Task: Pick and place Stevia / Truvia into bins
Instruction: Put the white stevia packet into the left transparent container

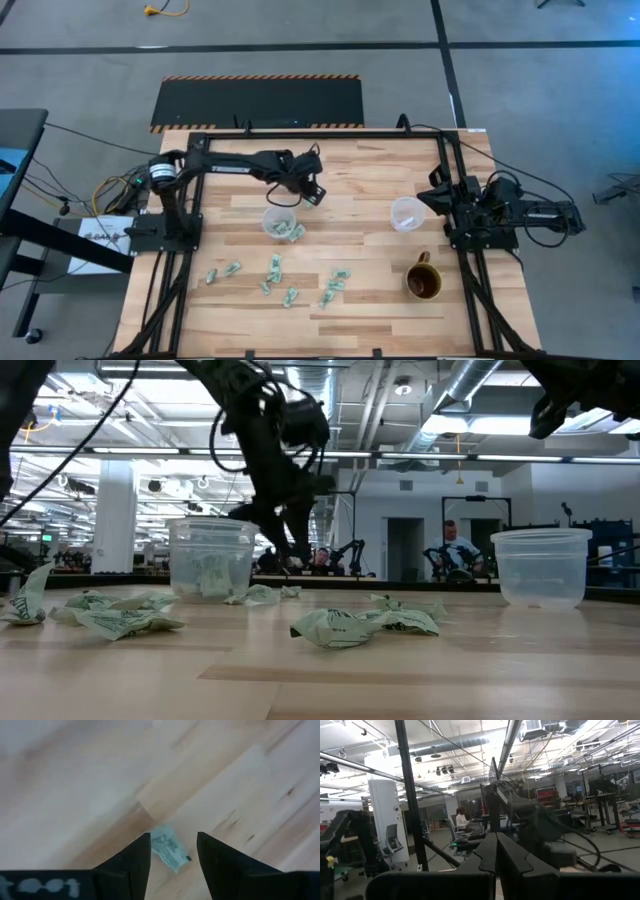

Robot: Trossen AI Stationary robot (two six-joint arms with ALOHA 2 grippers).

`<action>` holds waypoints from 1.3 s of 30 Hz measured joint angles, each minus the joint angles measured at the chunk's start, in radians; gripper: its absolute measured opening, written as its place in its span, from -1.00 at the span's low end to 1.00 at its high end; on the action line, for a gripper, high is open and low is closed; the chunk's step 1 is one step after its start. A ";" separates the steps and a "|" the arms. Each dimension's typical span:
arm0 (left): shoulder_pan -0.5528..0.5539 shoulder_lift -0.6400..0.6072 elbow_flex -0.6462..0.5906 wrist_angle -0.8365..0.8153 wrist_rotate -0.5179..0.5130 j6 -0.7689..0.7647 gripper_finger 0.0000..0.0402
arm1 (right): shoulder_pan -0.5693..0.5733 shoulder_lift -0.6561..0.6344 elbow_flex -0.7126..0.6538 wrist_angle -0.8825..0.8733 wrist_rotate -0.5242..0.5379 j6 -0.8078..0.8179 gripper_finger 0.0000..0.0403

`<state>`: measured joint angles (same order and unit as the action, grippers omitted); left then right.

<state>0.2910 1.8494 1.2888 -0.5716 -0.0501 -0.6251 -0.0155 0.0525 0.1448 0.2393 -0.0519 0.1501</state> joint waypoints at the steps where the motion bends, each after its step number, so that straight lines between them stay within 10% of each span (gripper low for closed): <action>1: 0.005 0.015 0.000 -0.002 0.025 -0.011 -0.26 | 0.000 0.000 0.000 0.000 0.000 0.000 -1.00; 8: 0.030 0.099 0.000 -0.015 0.174 -0.034 -0.26 | 0.000 0.000 0.000 0.000 0.000 0.000 -1.00; 39: 0.031 0.158 0.005 -0.002 0.152 -0.040 -0.26 | 0.000 0.000 0.000 0.000 0.000 0.000 -1.00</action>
<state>0.3217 2.0071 1.2935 -0.5736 0.1020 -0.6649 -0.0155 0.0521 0.1448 0.2390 -0.0517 0.1501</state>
